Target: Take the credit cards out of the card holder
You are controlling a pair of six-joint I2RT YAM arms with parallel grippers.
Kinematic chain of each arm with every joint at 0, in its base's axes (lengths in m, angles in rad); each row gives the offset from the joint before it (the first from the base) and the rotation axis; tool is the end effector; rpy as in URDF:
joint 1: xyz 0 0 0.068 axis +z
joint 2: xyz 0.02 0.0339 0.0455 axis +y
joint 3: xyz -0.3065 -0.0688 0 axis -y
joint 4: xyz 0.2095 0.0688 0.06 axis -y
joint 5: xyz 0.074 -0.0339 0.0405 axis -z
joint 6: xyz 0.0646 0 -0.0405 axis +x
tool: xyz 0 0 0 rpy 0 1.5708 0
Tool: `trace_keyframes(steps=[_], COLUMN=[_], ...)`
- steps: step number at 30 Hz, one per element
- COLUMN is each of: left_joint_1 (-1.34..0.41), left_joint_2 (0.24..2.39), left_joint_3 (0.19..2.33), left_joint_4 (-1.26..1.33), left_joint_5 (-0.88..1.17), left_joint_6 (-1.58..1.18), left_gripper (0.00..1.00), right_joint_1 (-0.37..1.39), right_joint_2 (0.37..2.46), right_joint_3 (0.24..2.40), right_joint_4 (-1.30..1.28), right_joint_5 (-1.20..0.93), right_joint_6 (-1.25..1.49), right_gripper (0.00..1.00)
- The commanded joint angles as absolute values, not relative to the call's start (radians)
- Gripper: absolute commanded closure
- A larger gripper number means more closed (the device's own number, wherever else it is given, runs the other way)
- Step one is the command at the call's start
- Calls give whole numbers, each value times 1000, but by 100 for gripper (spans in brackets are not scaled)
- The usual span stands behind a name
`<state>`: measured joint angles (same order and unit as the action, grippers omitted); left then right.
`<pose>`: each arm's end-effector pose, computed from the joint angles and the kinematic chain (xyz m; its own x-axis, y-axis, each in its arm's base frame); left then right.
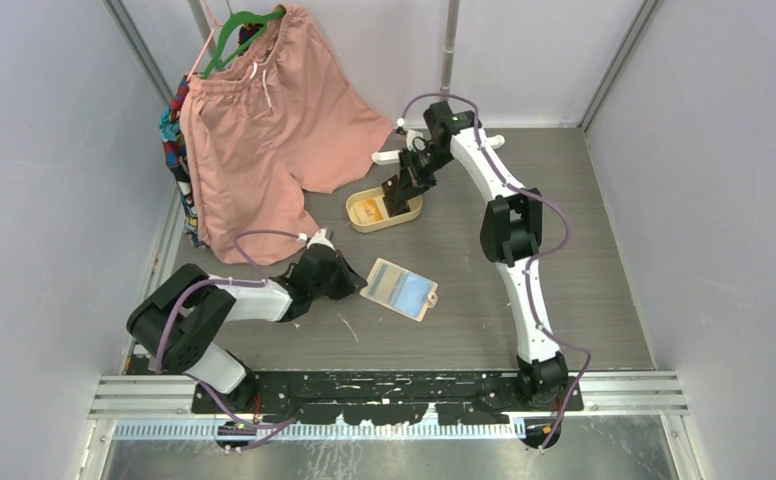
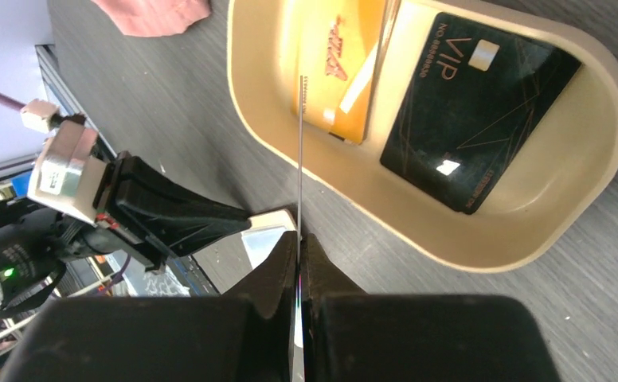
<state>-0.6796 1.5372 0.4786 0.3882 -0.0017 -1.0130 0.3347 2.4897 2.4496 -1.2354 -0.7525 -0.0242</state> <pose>0.2126 -0.1717 0.1805 -0.7881 -0.4539 -0.4157 -0.0779 0.7434 -0.6642 0.4678 0.2094 0.2351 -0.8930 -0.3293 -0.3068 -0.4494 0.6164 0.6466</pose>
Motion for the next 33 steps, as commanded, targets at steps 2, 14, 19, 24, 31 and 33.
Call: trace_keyframes(steps=[2, 14, 19, 24, 31, 33], left_joint_1=[-686, -677, -671, -667, -664, -664], left_joint_2=[1594, 1631, 1643, 1650, 1650, 1650], left_joint_3=[445, 454, 455, 456, 456, 454], left_joint_4=[244, 258, 264, 268, 265, 265], left_joint_5=[-14, -5, -5, -5, 24, 25], left_joint_6=[-971, -967, -966, -966, -965, -962], left_gripper=[100, 100, 100, 100, 100, 100], right_joint_1=[344, 354, 356, 357, 354, 352], right_joint_2=[2518, 2589, 2605, 2612, 2613, 2616], right_joint_3=[2540, 2575, 2579, 2580, 2585, 2589], right_joint_4=[-1214, -1193, -1195, -1199, -1211, -1223], right_joint_5=[-728, -669, -662, -653, -604, -585], right_joint_6=[0, 37, 32, 30, 19, 14], right_gripper=[99, 98, 97, 96, 94, 90])
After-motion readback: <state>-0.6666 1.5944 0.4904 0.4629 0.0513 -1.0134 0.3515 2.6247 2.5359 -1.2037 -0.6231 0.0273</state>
